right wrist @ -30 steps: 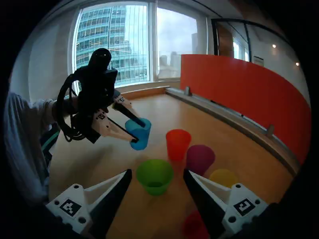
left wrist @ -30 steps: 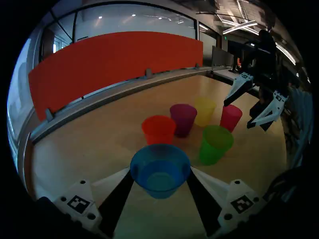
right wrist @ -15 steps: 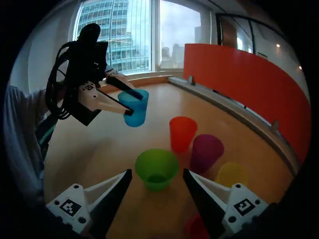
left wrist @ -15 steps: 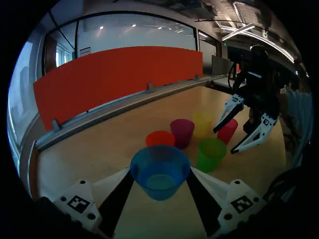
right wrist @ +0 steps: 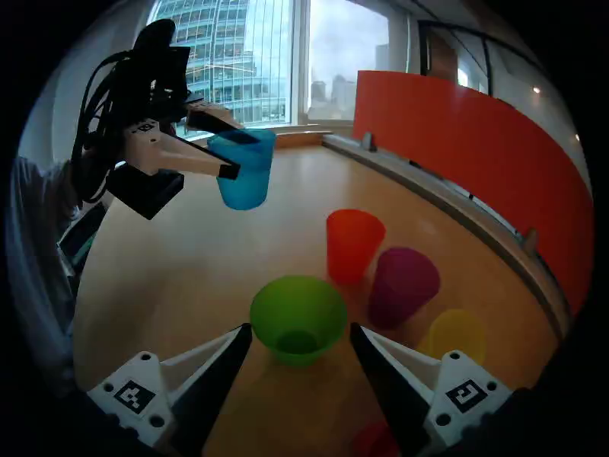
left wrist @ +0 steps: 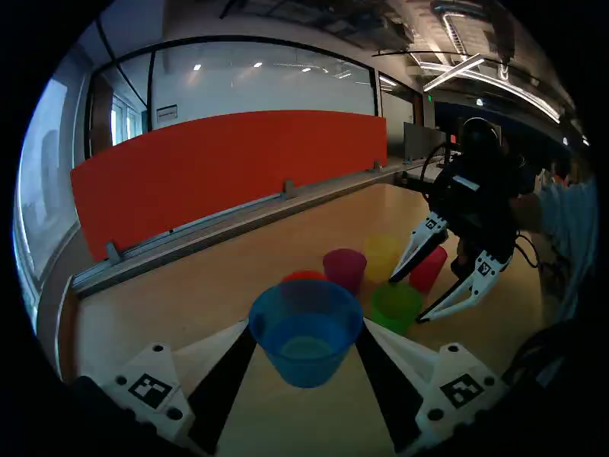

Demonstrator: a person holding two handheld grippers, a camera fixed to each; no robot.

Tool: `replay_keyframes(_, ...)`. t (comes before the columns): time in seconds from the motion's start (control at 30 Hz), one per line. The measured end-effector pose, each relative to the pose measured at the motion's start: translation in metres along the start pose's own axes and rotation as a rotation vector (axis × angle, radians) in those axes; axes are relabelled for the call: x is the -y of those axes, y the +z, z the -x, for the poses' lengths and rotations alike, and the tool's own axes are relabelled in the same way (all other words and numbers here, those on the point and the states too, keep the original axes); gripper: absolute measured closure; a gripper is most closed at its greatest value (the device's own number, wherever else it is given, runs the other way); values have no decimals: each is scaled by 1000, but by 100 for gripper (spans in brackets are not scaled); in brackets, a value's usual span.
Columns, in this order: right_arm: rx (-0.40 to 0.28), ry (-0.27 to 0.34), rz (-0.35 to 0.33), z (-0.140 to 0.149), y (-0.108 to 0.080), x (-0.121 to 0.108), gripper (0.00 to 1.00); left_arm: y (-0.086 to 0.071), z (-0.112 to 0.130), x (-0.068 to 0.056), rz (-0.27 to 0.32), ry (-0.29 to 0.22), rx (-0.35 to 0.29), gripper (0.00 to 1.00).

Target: Pour water

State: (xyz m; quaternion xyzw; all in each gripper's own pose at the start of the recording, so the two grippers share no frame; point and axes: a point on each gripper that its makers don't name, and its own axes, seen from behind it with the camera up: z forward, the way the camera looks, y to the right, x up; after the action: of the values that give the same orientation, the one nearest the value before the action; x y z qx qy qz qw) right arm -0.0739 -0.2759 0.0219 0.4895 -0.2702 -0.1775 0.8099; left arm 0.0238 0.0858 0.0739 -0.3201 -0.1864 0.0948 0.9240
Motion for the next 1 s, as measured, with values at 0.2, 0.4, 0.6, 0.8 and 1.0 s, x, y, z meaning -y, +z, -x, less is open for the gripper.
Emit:
replay_keyframes(0.2,10,-17,-4,-2,12,1,0,-9,-5,3,-7,-2,-19,14)
replay_keyframes(0.4,20,-30,-3,-4,22,1,0,-16,-8,5,-15,-8,-40,14)
replay_keyframes(0.6,24,-31,4,-3,25,1,5,-22,-9,8,-22,-10,-52,14)
replay_keyframes(0.8,24,-29,7,-3,23,1,6,-27,-13,8,-23,-11,-64,14)
replay_keyframes(1.0,-8,-25,22,-11,12,0,6,-29,-17,5,-28,-10,-75,14)
